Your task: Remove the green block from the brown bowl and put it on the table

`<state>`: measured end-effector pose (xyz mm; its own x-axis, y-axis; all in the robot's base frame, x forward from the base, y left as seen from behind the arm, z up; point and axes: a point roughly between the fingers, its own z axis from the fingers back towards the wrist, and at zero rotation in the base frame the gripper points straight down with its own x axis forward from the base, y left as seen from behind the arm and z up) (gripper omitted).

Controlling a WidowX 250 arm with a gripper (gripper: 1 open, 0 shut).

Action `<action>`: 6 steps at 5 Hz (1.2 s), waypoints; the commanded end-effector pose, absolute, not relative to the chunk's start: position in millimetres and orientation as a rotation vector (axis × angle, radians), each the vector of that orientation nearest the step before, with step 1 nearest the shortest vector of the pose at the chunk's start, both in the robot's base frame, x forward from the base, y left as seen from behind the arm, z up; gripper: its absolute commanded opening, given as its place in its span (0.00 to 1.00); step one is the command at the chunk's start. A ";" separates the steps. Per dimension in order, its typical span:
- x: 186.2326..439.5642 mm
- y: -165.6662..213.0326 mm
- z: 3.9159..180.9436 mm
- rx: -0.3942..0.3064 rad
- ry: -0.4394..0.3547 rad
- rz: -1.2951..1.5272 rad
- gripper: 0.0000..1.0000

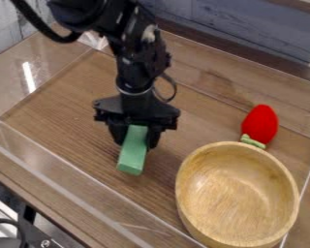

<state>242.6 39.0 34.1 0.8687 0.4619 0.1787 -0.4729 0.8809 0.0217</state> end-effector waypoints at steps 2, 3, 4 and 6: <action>250.5 62.0 26.8 0.053 -0.192 0.562 0.00; 249.9 77.8 29.3 0.050 -0.184 0.593 0.00; 249.5 91.5 32.5 0.042 -0.179 0.620 0.00; 252.0 100.7 44.3 0.015 -0.183 0.598 0.00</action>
<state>242.8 95.4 30.7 0.8176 0.5630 0.1208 -0.5641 0.8252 -0.0279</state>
